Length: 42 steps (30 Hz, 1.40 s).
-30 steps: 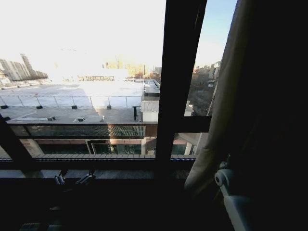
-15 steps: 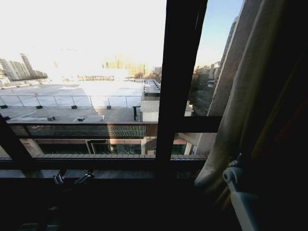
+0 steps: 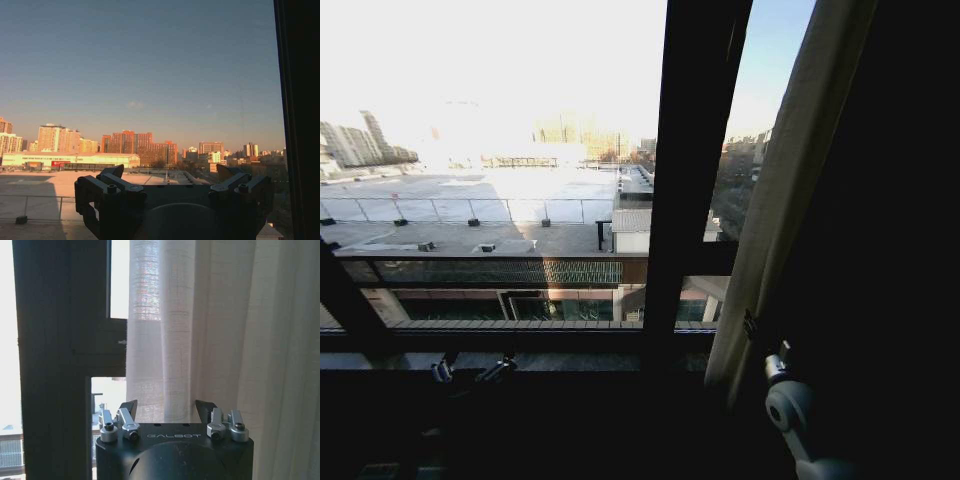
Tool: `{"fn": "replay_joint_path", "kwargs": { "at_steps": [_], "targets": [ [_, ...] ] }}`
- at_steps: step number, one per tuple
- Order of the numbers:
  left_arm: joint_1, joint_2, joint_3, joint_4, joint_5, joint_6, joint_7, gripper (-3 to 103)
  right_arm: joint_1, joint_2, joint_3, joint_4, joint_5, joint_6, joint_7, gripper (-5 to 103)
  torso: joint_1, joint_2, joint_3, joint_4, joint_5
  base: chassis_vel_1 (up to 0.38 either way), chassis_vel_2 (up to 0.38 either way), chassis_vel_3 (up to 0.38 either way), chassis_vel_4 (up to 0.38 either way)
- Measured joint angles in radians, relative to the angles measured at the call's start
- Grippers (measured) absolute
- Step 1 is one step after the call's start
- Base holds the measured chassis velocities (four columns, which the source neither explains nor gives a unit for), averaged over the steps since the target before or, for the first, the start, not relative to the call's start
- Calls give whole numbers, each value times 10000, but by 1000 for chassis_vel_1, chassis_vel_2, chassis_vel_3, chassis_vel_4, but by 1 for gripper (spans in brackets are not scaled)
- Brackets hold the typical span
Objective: Open the curtains by pulling them apart, changing their state from closed to fully open.
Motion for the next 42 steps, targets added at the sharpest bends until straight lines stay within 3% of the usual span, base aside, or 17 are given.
{"fn": "replay_joint_path", "kwargs": {
  "at_steps": [3, 4, 7, 10, 15, 24, 42],
  "targets": [
    [-51, -15, -17, 27, -147, 142, -128, 100, -719, 87, -214, 592, -665, 293, -649, 82, 0, 0, 0, -1, -1, 0, 0, 0, 0],
    [-51, -15, -17, 27, -147, 142, -128, 100, -719, 87, -214, 592, -665, 293, -649, 82, 0, 0, 0, -1, -1, 0, 0, 0, 0],
    [-116, -109, 5, 24, -182, 502, -362, 100, -1172, 194, -264, 758, -1886, 738, -1685, 96, 0, 0, 0, -2, -2, 0, 0, 0, 0],
    [-141, -156, 17, -30, -183, 697, -413, 100, -1265, 275, -397, 865, -2165, 796, -1811, 100, 0, 0, 0, -1, 0, 0, 0, 0, 0],
    [-175, -153, 38, -149, -153, 1098, -573, 100, -1313, 394, -593, 954, -2385, 811, -1827, 100, 0, 0, 0, 0, 2, 0, 0, 0, 0],
    [-184, -132, 82, -148, -93, 1106, -568, 100, -1295, 460, -594, 926, -2414, 826, -1776, 100, 1, 0, 0, -1, 1, 79, 68, -73, -65],
    [-189, -168, 106, -174, -55, 1052, -439, 100, -1223, 526, -710, 712, -2823, 964, -1782, 100, 0, 0, 0, -1, 4, 278, 284, -298, -278]
  ]
}}
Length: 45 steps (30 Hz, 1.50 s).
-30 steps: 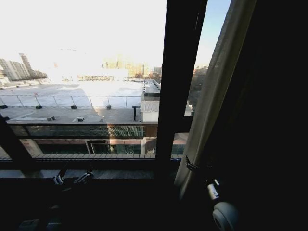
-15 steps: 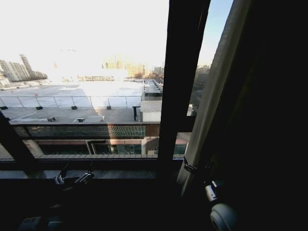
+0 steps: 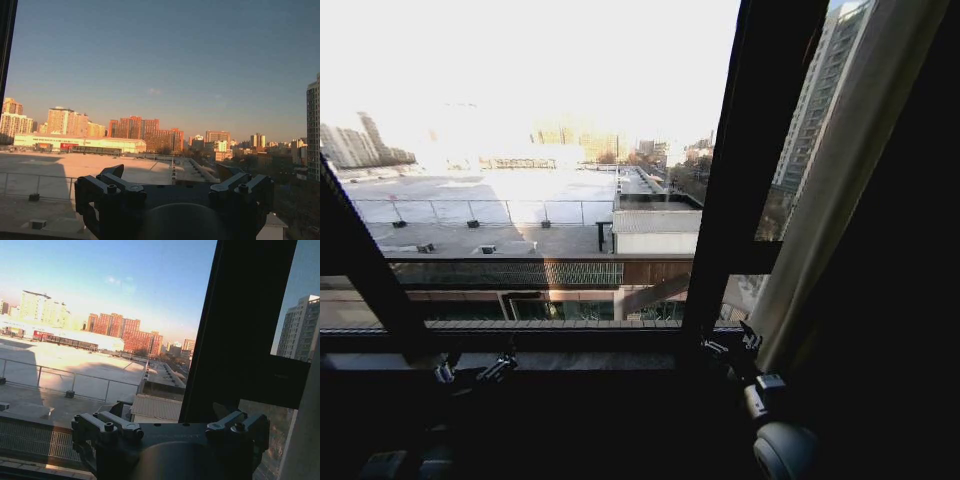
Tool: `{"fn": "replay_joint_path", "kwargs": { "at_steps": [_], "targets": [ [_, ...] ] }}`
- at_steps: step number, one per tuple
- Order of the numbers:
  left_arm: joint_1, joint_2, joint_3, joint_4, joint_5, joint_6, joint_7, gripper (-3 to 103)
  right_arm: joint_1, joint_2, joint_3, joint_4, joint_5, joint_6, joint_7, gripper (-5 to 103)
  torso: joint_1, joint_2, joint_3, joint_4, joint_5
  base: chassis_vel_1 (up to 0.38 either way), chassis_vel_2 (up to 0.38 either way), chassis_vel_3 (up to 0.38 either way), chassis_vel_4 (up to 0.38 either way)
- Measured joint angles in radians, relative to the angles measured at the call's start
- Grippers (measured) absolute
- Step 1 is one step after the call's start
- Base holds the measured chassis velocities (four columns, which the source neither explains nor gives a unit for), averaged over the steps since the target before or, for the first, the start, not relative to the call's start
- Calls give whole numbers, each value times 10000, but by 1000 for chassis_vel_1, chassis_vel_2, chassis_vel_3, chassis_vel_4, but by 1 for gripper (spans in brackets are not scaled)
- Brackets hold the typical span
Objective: Open the curtains by pulling them apart, changing their state from closed to fully open.
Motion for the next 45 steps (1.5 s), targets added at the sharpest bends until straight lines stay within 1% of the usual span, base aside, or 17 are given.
{"fn": "replay_joint_path", "kwargs": {
  "at_steps": [2, 6, 16, 45],
  "targets": [
    [1, -14, -15, 0, 13, -37, 107, 100, -5, 4, -15, -15, -53, 32, -12, 100, 0, 0, 0, 1, -6, 339, 345, -360, -322],
    [13, -40, -7, -3, 26, -104, 153, 100, -24, 23, -26, -34, -118, 68, -39, 100, 0, 1, 0, 1, -4, 344, 346, -355, -345],
    [60, -53, -22, -84, 49, -188, 182, 100, -94, 56, -33, -62, -342, 142, -124, 100, 0, 1, 0, 0, -3, 357, 364, -361, -353],
    [126, -79, -22, -130, 135, -268, 218, 100, -160, 122, -153, -144, -529, 344, -184, 100, 1, 0, 0, 1, -6, 359, 363, -357, -351]
  ]
}}
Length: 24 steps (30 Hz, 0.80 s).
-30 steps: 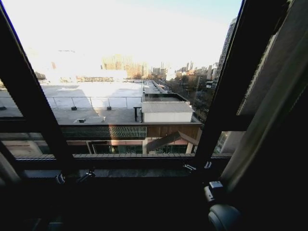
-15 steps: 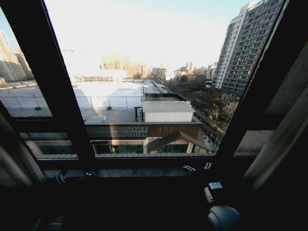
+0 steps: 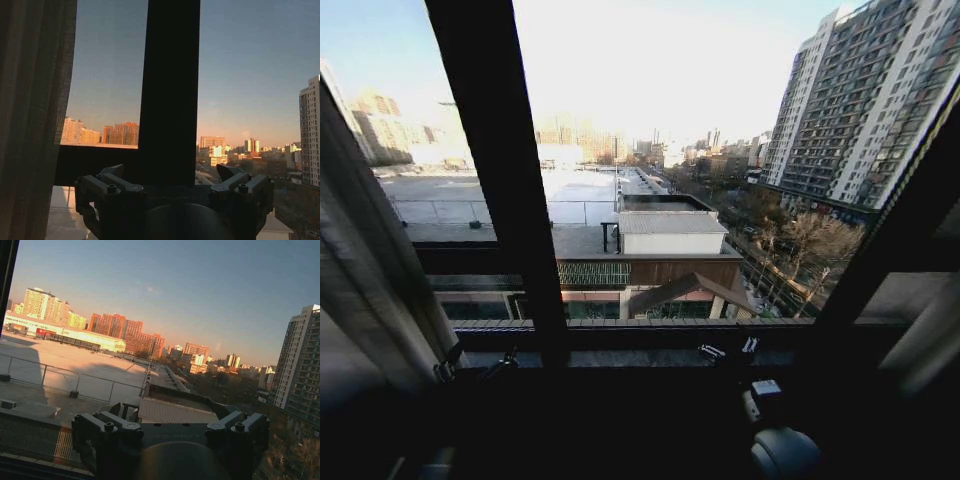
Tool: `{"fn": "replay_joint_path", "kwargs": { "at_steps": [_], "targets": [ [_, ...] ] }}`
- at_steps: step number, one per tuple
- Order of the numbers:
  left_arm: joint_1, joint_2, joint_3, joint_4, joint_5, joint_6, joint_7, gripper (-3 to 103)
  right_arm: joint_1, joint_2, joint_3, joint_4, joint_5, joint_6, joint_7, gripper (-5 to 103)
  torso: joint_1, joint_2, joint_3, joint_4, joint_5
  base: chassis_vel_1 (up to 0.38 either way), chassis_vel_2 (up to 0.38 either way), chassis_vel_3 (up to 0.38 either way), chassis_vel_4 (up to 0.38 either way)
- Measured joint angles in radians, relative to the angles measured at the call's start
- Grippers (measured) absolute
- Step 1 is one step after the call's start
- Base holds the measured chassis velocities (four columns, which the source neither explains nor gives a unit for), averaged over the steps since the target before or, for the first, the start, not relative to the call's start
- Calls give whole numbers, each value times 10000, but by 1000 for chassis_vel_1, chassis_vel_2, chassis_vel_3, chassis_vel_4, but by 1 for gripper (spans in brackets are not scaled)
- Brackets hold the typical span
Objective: Open the curtains by pulling them apart, changing their state from closed to fully open.
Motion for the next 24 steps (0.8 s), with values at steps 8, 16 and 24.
{"fn": "replay_joint_path", "kwargs": {
  "at_steps": [8, 16, 24],
  "targets": [
    [2, -4, -20, 20, 0, -13, 2, 100, 30, 27, -30, -38, -24, 20, 2, 100, 0, 0, 1, -1, 0, 347, 353, -350, -346],
    [-42, -38, -9, 108, 1, -19, -1, 100, 67, 8, -83, -90, -23, 73, 106, 100, 0, 0, 1, -2, 2, 352, 363, -343, -362],
    [-261, 186, -244, 387, -103, 12, -85, 100, 247, 45, -329, -247, 39, 231, 587, 100, 0, 0, 1, 1, -1, 324, 311, -327, -328]
  ]
}}
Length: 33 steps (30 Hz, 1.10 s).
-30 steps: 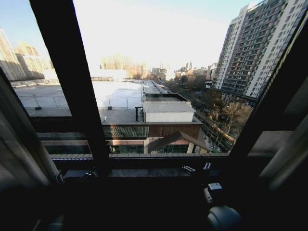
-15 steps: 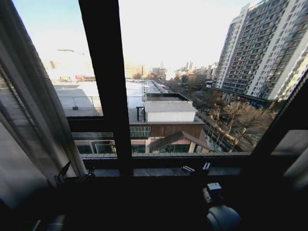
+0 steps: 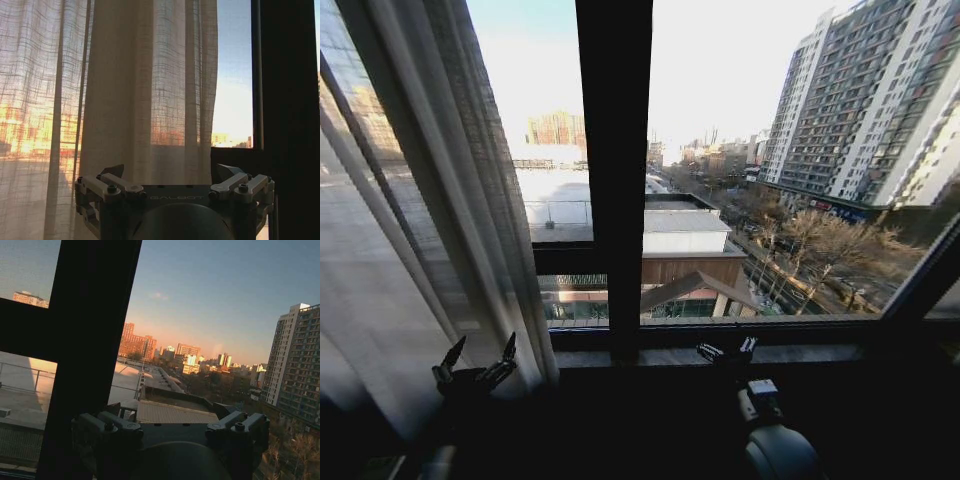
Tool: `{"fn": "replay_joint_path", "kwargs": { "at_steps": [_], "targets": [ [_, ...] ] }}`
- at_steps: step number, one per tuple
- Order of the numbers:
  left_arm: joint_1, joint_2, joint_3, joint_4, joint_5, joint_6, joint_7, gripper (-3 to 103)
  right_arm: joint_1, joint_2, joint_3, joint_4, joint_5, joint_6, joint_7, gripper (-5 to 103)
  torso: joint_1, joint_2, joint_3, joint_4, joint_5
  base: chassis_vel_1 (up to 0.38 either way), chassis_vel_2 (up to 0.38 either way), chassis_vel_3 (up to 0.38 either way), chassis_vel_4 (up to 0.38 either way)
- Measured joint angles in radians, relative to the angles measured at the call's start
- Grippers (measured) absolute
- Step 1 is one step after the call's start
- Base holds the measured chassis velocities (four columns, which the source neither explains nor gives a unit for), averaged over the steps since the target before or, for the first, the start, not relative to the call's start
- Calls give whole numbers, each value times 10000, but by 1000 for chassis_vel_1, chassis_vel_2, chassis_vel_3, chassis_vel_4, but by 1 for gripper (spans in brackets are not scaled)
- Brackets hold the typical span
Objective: Open the curtains by pulling them apart, changing their state from closed to fully open.
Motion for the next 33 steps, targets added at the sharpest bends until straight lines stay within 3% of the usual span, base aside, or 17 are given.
{"fn": "replay_joint_path", "kwargs": {
  "at_steps": [4, 10, 14, 18, 27, 33],
  "targets": [
    [-251, 223, -78, 149, -65, 183, -117, 100, 45, 7, -3, -18, 33, 13, 158, 100, 0, 0, 0, -1, -6, 135, 157, -122, -155],
    [-1109, 766, 41, 384, -260, 1206, -744, 100, 52, -26, 58, 12, 68, 62, 209, 100, 0, -1, 1, -1, 8, 8, 26, -13, -33],
    [-2292, 1515, 377, 838, -546, 1998, -1207, 100, -2, -24, 46, 37, 68, 155, 213, 100, -2, -1, 1, -4, 6, -27, -40, 33, 40],
    [-3085, 2166, 613, 1308, -992, 2431, -1527, 100, 0, -29, 41, 6, 65, 211, 210, 100, -2, -1, 1, -3, 2, -10, -10, 6, 14],
    [-4698, 3322, 807, 2820, -1741, 2874, -2621, 100, 377, -108, -52, -450, 74, 239, 175, 100, 2, -2, 2, -2, 3, 0, 0, 0, 0],
    [-5333, 3655, 995, 3832, -1792, 2915, -2668, 100, 571, -74, -216, -707, 73, 244, 170, 100, 0, 0, 0, -2, 2, 0, 0, 0, 0]
  ]
}}
